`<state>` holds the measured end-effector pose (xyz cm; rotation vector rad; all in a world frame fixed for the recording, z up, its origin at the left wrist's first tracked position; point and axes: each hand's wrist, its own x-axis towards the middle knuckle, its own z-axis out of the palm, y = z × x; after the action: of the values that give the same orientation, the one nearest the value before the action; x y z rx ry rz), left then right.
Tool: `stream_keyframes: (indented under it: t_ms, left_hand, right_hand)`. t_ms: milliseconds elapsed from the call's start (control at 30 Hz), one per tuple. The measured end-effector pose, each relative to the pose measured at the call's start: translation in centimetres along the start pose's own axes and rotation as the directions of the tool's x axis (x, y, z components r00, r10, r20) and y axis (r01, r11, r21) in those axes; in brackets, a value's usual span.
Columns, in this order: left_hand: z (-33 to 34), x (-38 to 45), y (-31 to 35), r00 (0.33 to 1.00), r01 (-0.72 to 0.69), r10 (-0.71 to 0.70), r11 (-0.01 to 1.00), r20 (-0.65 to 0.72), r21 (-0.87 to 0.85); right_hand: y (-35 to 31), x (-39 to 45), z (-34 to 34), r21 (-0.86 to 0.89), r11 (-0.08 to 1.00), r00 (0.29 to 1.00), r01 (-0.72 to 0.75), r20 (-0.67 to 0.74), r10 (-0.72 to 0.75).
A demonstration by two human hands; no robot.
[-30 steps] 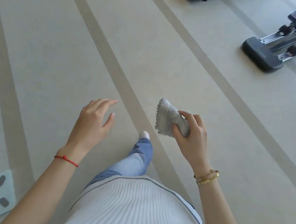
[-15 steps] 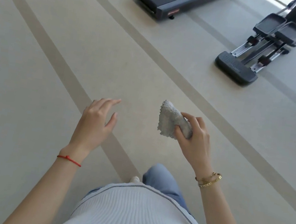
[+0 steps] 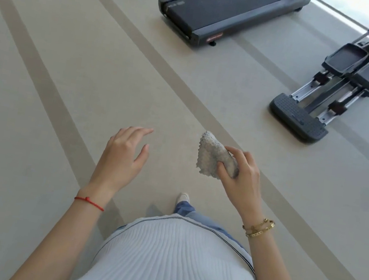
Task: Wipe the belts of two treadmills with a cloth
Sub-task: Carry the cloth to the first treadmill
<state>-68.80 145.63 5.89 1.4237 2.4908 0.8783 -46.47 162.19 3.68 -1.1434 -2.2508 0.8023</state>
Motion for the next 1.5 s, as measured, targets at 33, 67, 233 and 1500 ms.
stream_keyframes:
  t_ms: [33, 67, 233, 1500]
  left_hand:
    - [0.4, 2.6, 0.3, 1.0, -0.003, 0.003, 1.0, -0.01, 0.004]
    - [0.6, 5.1, 0.5, 1.0, -0.003, 0.003, 1.0, -0.019, 0.007]
    - [1.7, 16.2, 0.9, 0.999, -0.005, 0.005, 1.0, -0.043, 0.014]
    - [16.0, 98.2, -4.0, 0.999, -0.002, 0.004, 0.999, -0.051, 0.042]
  right_hand:
    - [0.5, 2.8, -0.1, 0.001, 1.0, 1.0, 0.004, 0.003, -0.004]
    - [0.9, 5.5, -0.3, 0.002, 1.0, 1.0, 0.011, 0.004, -0.011]
    - [1.8, 17.6, -0.1, 0.002, 0.998, 0.998, 0.057, 0.024, -0.057]
    - [14.5, 98.2, 8.9, 0.076, 0.997, 1.0, 0.01, 0.018, -0.012]
